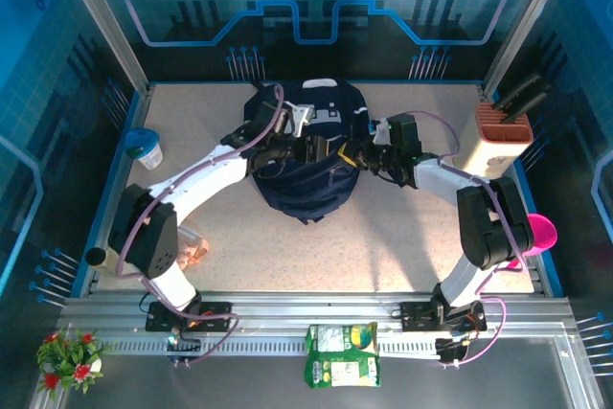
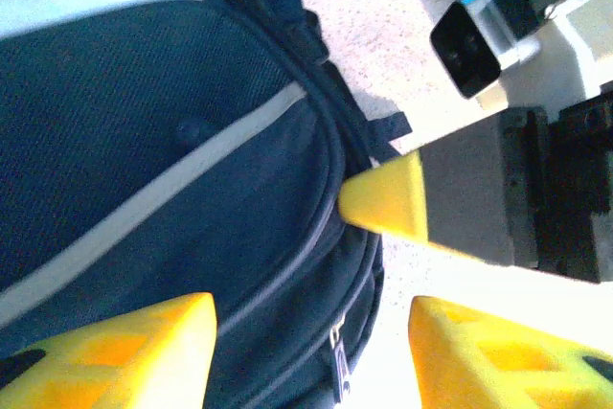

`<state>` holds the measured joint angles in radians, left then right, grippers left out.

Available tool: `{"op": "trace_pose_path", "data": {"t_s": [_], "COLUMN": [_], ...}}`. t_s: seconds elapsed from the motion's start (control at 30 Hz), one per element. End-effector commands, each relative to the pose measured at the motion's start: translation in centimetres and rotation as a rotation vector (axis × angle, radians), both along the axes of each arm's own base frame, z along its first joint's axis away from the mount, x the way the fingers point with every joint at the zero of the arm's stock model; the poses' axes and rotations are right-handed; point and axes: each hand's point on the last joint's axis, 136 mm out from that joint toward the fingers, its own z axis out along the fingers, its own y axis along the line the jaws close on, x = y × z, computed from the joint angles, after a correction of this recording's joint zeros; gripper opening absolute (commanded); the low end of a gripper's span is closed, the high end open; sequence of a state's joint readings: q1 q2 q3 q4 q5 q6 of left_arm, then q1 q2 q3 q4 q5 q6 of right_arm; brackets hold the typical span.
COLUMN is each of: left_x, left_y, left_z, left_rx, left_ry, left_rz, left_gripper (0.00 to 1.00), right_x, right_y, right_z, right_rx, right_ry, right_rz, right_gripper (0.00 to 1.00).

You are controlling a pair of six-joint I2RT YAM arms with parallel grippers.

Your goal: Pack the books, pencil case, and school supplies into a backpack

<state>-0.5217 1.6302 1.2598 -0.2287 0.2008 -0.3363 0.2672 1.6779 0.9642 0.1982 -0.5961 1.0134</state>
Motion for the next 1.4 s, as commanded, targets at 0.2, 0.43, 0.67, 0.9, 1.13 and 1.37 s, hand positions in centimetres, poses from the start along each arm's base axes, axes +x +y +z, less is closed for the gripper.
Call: {"op": "trace_pose_path", "data": {"t_s": [0.2,0.43,0.67,0.9,1.13,1.37], "left_x": [-4.8,-4.5,-3.7,-2.7,-2.9,-4.9], "left_y": [-1.2,-3.4,-4.7,-5.2,-4.2,-0.5], "left_z": [-3.2,-4.7,-5.8,-5.7,-6.1,-7.4], "left_rx": [0.029,0.01,-0.022,-0.042,0.009,0.153], "left_ry": [0.11,0.152,0.185,0.166,0.166,0.156], "left_rz": [0.112,0.15,0.169,0.187,0.208,0.172], "left_gripper": [0.58,0.51,0.39,0.3,0.11,0.0], "right_x": [0.3,0.1,0.1,-0.1,0.2,1.5], "right_y": [2.1,2.3,2.3,2.3,1.3,-2.3], "right_z": [3.8,3.9,4.0,4.0,3.5,3.0], "right_rx": [0.077,0.082,0.083,0.086,0.069,0.033], "right_ry": [-0.117,-0.115,-0.119,-0.116,-0.115,-0.122], "right_rz": [0.075,0.081,0.082,0.082,0.048,-0.068], "right_gripper": [0.1,0.1,0.1,0.1,0.09,0.05]}}
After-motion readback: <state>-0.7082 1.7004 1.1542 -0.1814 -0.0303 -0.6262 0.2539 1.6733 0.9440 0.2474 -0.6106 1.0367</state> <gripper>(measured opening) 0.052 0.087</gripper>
